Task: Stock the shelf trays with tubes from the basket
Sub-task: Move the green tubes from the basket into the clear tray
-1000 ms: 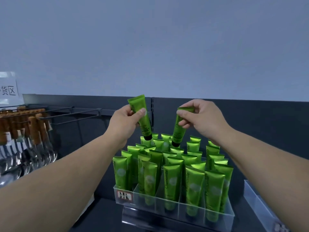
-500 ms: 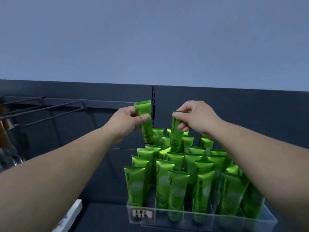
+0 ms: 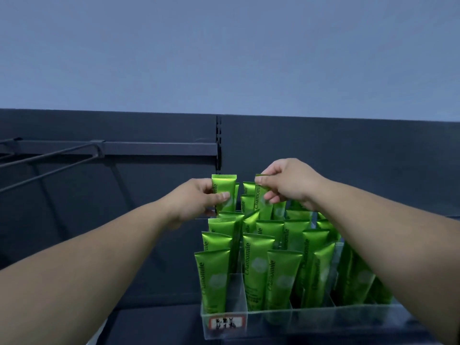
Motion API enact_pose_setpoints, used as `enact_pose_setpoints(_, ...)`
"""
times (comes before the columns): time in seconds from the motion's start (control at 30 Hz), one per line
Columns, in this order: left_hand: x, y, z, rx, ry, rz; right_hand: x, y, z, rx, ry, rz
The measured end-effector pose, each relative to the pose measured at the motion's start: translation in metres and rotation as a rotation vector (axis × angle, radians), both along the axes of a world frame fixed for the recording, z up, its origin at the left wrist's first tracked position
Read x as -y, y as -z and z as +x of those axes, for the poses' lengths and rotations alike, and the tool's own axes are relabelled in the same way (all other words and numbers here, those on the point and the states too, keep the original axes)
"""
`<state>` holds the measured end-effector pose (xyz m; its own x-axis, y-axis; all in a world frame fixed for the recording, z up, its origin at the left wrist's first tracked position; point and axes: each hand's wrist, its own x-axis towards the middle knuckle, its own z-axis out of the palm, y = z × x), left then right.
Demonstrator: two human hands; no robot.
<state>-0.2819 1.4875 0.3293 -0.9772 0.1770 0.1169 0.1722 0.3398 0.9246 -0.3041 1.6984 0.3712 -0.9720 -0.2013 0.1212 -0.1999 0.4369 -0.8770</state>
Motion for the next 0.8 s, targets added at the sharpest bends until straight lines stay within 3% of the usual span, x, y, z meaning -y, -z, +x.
enact_pose_setpoints(0.8,0.010,-0.003,0.006,0.057,0.053,0.079,0.006,0.002,0.007,-0.085,0.005,0.012)
